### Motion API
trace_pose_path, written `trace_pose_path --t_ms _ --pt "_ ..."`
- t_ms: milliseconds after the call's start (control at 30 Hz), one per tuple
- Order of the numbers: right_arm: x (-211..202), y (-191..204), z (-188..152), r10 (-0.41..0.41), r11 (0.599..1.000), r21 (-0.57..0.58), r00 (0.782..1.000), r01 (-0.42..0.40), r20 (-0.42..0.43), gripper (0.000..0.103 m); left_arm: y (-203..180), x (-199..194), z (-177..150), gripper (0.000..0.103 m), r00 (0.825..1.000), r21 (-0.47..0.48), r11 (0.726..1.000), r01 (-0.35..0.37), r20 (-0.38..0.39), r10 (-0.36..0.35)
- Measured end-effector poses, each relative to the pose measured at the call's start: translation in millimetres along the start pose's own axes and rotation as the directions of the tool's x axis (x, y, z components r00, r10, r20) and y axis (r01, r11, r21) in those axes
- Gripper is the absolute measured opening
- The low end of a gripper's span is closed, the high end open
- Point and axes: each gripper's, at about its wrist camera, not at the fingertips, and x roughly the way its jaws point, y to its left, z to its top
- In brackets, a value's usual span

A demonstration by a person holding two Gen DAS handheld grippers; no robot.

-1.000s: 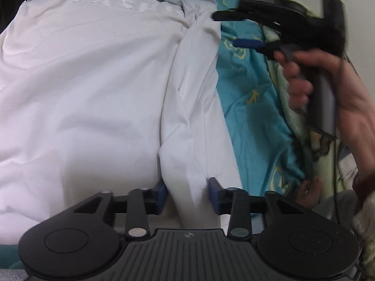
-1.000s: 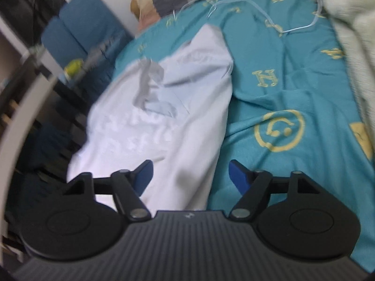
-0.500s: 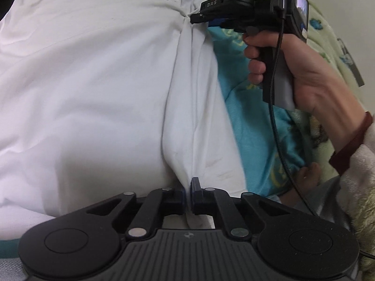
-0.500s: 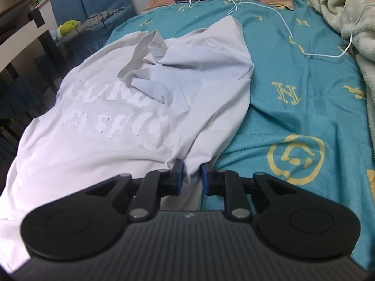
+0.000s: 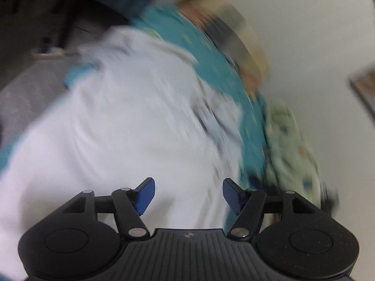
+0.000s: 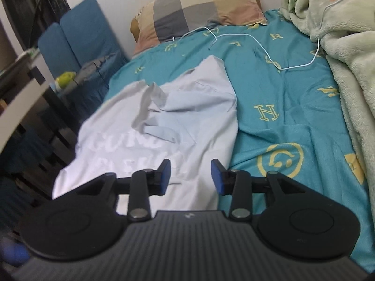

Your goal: Fold clothes

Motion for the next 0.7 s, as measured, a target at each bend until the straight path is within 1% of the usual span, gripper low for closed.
trace_pose_path --t_ms 33,67,133,233,267,333,367,533,700 --pt "-0.2 2.7 -1.0 0.005 1.0 0.0 1.0 -0.005 -0.003 0.049 18.6 -1.2 28.4 0.07 0.999 -0.077 0.997 -0.011 0.04 0.014" --pt "-0.4 5.3 -2.0 0.009 1.0 0.0 1.0 -0.009 -0.005 0.052 35.2 2.7 50.3 0.07 0.997 -0.154 0.988 -0.011 0.079 0.024" --pt "-0.9 10.7 -4.0 0.019 1.0 -0.001 1.0 -0.019 -0.011 0.054 65.7 17.1 81.9 0.07 0.989 -0.292 0.956 0.021 0.144 0.023" --pt "4.8 17.3 -6.6 0.045 0.999 0.0 0.998 -0.045 -0.034 0.054 101.9 46.0 103.1 0.07 0.984 -0.434 0.898 0.068 0.179 0.012" --pt "7.7 19.2 -7.8 0.051 0.999 -0.003 0.998 -0.051 -0.043 0.054 110.8 56.4 108.2 0.07 0.982 -0.456 0.888 0.067 0.185 0.021" --pt "13.2 23.7 -9.8 0.059 0.998 -0.021 0.997 -0.06 -0.056 0.054 124.8 77.3 117.5 0.07 0.98 -0.466 0.884 0.04 0.193 0.057" --pt "15.9 25.9 -10.6 0.063 0.997 -0.031 0.996 -0.065 -0.061 0.054 130.0 86.6 121.0 0.07 0.979 -0.469 0.882 0.042 0.194 0.057" --pt "27.2 35.9 -11.2 0.08 0.994 -0.065 0.994 -0.086 -0.077 0.054 149.0 128.8 134.4 0.07 0.983 -0.476 0.873 0.106 0.185 -0.018" --pt "39.8 37.5 -10.6 0.101 0.994 -0.035 0.989 -0.105 -0.104 0.054 158.3 152.4 141.4 0.074 0.971 -0.492 0.855 0.165 0.232 -0.054"
